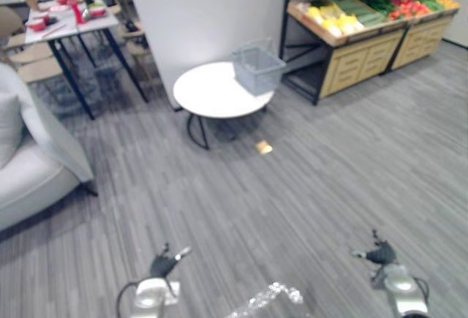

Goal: Pick vegetable in the basket

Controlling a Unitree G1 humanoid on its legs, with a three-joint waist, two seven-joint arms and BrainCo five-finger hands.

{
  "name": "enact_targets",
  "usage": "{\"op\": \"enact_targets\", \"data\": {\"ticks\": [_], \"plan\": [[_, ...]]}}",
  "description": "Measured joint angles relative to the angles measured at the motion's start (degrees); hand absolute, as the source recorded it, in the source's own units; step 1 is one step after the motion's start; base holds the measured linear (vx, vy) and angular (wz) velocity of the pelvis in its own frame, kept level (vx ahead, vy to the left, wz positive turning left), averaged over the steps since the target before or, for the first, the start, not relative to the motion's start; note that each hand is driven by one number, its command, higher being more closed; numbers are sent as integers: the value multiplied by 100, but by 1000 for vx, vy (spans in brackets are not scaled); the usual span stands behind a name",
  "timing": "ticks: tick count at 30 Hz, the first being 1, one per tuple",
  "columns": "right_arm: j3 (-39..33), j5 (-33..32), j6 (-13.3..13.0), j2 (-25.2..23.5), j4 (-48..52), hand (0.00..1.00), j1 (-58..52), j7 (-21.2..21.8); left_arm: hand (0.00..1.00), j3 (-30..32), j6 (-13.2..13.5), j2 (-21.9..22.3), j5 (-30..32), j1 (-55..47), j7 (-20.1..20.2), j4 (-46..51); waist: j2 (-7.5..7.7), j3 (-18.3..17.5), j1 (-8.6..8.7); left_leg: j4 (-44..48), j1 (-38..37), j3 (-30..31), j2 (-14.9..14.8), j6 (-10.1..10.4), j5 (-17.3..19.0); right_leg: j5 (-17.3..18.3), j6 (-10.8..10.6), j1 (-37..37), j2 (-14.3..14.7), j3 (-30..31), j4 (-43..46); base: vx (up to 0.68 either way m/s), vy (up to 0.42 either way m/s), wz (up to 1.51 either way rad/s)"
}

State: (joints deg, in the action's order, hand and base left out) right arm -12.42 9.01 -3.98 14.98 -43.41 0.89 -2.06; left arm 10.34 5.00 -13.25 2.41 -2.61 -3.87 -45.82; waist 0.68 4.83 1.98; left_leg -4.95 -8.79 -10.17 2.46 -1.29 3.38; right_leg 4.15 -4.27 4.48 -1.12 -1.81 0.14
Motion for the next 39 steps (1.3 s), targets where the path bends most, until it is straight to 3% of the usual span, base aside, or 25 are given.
{"op": "enact_targets", "data": {"ticks": [6, 9, 10, 12, 13, 14, 16, 17, 19, 20, 21, 23, 25, 26, 27, 28, 29, 30, 31, 32, 33, 34, 36, 37, 39], "plan": [[-7, -9, 8, -29, -20, 0, 68, -2, 0, 2, -2, 6, -4, 4, -11, -10, -13, 6, 67, 10, 178, -36, -9, 12, -14, 18, 23, -237, 13, 52, 111, 11, -12, -4], [-8, -21, 17, -29, -25, 0, 196, -9, 0, 4, -4, 8, -7, 13, -18, -13, -43, 33, 97, 21, 210, -92, -15, 23, -11, 216, 61, -443, 16, 89, 498, 23, -12, -9], [0, -37, 18, -56, -35, 0, 199, -10, 0, 32, -2, 4, -9, 26, -30, -8, 30, 91, 92, 526, 372, -167, -40, 222, 288, 506, 152, -582, -23, 99, 943, 27, -56, -3], [22, -46, 17, -60, -33, 0, 191, -11, 0, 56, 0, 19, -10, 16, -32, -10, 33, 156, 84, 1486, 741, -224, -203, 316, 788, 729, 248, -616, 22, 94, 1183, -3, -101, 1], [117, -47, 18, -62, -40, 0, 198, -31, 0, 121, -3, 42, -11, 32, -33, -9, 6, 272, 73, 2860, 1278, -398, -519, 451, 1100, 869, 322, -609, 116, 96, 1338, -57, -136, 8], [186, -47, 25, -46, -42, 0, 213, -26, 0, 123, -9, 52, -24, 106, -30, 10, -8, 501, 66, 4603, 2022, -542, -967, 349, 823, 934, 395, -488, 223, 71, 1406, -46, -127, 5], [179, -60, 39, -8, -41, 0, 266, -56, 0, 120, -25, 91, -180, 113, -35, 1, -87, 769, -102, 6015, 2718, -633, -1445, 153, 595, 985, 477, -264, 369, 170, 1392, 44, -40, -23], [172, -68, 71, -9, -38, 0, 295, -97, 0, 122, -26, 91, -225, 101, -43, 1, -96, 807, -139, 6003, 2883, -604, -1452, 232, 676, 1001, 497, -202, 332, 246, 1356, 158, 42, -47], [170, -138, 86, 10, -11, 0, 427, -114, 0, 128, -22, 112, -228, 13, -49, 50, -6, 839, -242, 4948, 2989, -627, -1225, 466, 839, 999, 497, -191, 149, 502, 1173, 188, 88, -57], [171, -242, 84, 72, 52, 0, 522, -110, 0, 138, -21, 174, -226, -45, -45, 118, -36, 830, -267, 3848, 2952, -639, -1089, 573, 763, 999, 496, -191, 26, 611, 1011, 308, 198, -67], [171, -277, 84, 154, 142, 0, 601, -109, 0, 138, -20, 239, -225, -108, -34, 224, -178, 763, -289, 2692, 2932, -619, -1072, 655, 491, 996, 490, -183, -14, 682, 776, 308, 198, -61], [168, -282, 80, 228, 355, 0, 599, -110, 0, 170, -5, 253, -220, -171, -24, 297, -296, 697, -357, 1834, 2777, -534, -1113, 648, 86, 1064, 384, -98, -42, 863, 606, 431, 298, -51], [176, -275, 70, 147, 598, 0, 433, -98, 0, 288, -3, 253, -207, -340, -14, 297, -50, 522, -426, 1896, 2663, -524, -730, 464, -38, 1444, 227, -47, -416, 928, 911, 540, 313, -36], [172, -270, 30, 85, 736, 0, 363, -72, 0, 363, -13, 262, -194, -402, -3, 287, 139, 477, -396, 1920, 2531, -633, -552, 213, 127, 1540, -125, -411, -498, 949, 2207, 551, 199, -19], [175, -246, 12, 32, 759, 0, 349, -37, 0, 350, -16, 263, -156, -437, 26, 287, 244, 495, -362, 1917, 2250, -669, -421, 22, 317, 1309, -523, -771, -516, 963, 3410, 552, 187, -14], [194, -217, 14, 1, 759, 0, 357, -25, 0, 343, -18, 259, -155, -451, 39, 292, 275, 528, -348, 1897, 2040, -660, -363, -28, 377, 1046, -923, -935, -526, 1036, 3988, 531, 163, -8], [292, -212, 13, -58, 764, 0, 367, -19, 0, 297, -22, 201, -155, -486, 51, 293, 294, 614, -320, 1860, 1548, -637, -318, -143, 539, 611, -1241, -1271, -479, 1123, 5268, 414, 110, -1], [378, -209, 14, -59, 765, 0, 359, -19, 0, 245, -21, 171, -155, -488, 48, 295, 253, 654, -300, 1824, 1302, -620, -316, -201, 595, 622, -1133, -1412, -481, 1086, 5784, 515, 94, 13], [487, -207, 15, -60, 819, 0, 353, -19, 0, 113, -17, 134, -156, -491, 35, 353, 228, 663, -230, 1655, 802, -582, -316, -283, 661, 815, -745, -1645, -563, 729, 6256, 530, 55, 30], [575, -207, -4, -58, 999, 0, 368, -22, 0, 14, -6, 112, -158, -438, 35, 463, 114, 670, -175, 1411, 424, -463, -314, -294, 675, 1019, -349, -1985, -716, 278, 6124, 547, 38, 36], [577, -207, -23, -56, 1091, 0, 391, -21, 0, -4, 4, 106, -159, -372, 36, 504, 92, 671, -143, 1279, 290, -399, -334, -283, 681, 1090, -224, -2168, -769, 72, 5865, 655, -21, 65], [564, -208, -60, -45, 1229, 0, 505, -24, 0, -37, 15, 49, -159, -173, 39, 508, 50, 687, -39, 1063, 119, -150, -406, -242, 704, 1161, -97, -2520, -854, -355, 4764, 541, -64, 74], [472, -210, -57, -5, 1266, 0, 582, -43, 0, -150, 22, -21, -159, 96, 46, 495, 24, 703, -11, 955, -22, 40, -515, -98, 789, 916, -44, -2727, -898, -615, 3234, 539, -166, 81], [322, -214, -45, 10, 1269, 0, 614, -91, 0, -198, 53, -66, -156, 286, 63, 418, 23, 705, -8, 901, -198, 243, -622, 92, 901, 284, -79, -2684, -962, -758, 1392, 571, -262, 73], [293, -211, -19, 86, 1343, 0, 644, -148, 0, -200, 115, -91, -122, 336, 63, 407, 125, 744, -21, 897, -484, 335, -646, 390, 1076, -5, -125, -2730, -1137, -787, 683, 634, -325, 69]]}}
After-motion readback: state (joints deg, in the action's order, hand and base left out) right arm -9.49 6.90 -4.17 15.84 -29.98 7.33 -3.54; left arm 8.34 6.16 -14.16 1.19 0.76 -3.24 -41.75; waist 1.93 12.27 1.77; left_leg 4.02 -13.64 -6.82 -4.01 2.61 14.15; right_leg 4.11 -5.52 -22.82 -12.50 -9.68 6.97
